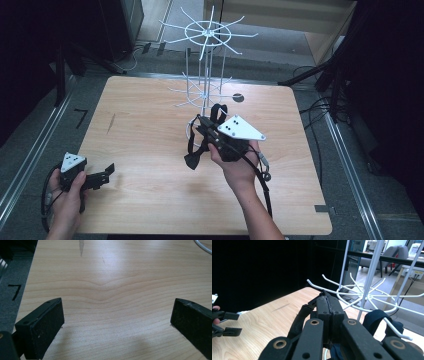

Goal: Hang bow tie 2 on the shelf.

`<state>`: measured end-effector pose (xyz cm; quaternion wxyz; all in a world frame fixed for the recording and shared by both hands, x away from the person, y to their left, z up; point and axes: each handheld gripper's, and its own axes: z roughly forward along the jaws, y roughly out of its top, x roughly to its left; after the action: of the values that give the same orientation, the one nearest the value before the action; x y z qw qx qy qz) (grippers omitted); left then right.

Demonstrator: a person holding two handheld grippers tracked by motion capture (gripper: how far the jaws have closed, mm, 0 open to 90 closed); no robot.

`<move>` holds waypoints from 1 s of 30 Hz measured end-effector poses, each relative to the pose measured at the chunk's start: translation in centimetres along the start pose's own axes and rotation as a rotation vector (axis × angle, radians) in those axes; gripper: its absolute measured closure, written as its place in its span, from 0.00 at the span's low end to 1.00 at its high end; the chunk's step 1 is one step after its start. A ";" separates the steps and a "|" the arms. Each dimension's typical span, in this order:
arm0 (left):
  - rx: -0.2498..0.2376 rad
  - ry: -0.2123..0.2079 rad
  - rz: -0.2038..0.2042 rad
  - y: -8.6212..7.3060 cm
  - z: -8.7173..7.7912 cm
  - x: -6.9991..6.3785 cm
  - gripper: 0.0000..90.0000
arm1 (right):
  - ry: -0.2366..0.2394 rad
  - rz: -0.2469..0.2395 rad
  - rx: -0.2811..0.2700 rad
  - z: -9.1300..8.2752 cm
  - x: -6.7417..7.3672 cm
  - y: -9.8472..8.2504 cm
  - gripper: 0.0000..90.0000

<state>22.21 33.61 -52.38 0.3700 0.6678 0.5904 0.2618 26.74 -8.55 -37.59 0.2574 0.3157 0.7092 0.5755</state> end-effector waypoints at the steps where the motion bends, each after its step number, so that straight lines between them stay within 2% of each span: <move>1: 0.000 0.000 -0.001 0.0 0.0 0.0 0.00 | -0.002 -0.001 0.001 0.1 -0.1 0.1 1.00; 11: 0.001 -0.001 0.001 0.0 0.0 0.0 0.00 | -0.018 0.002 0.011 0.8 -0.6 0.2 1.00; 30: 0.000 0.001 0.001 0.0 0.0 0.0 0.00 | -0.058 0.044 0.036 2.2 -1.9 -0.3 1.00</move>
<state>22.20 33.60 -52.38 0.3696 0.6681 0.5901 0.2622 29.54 -8.60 -38.33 0.2594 0.3525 0.7045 0.5587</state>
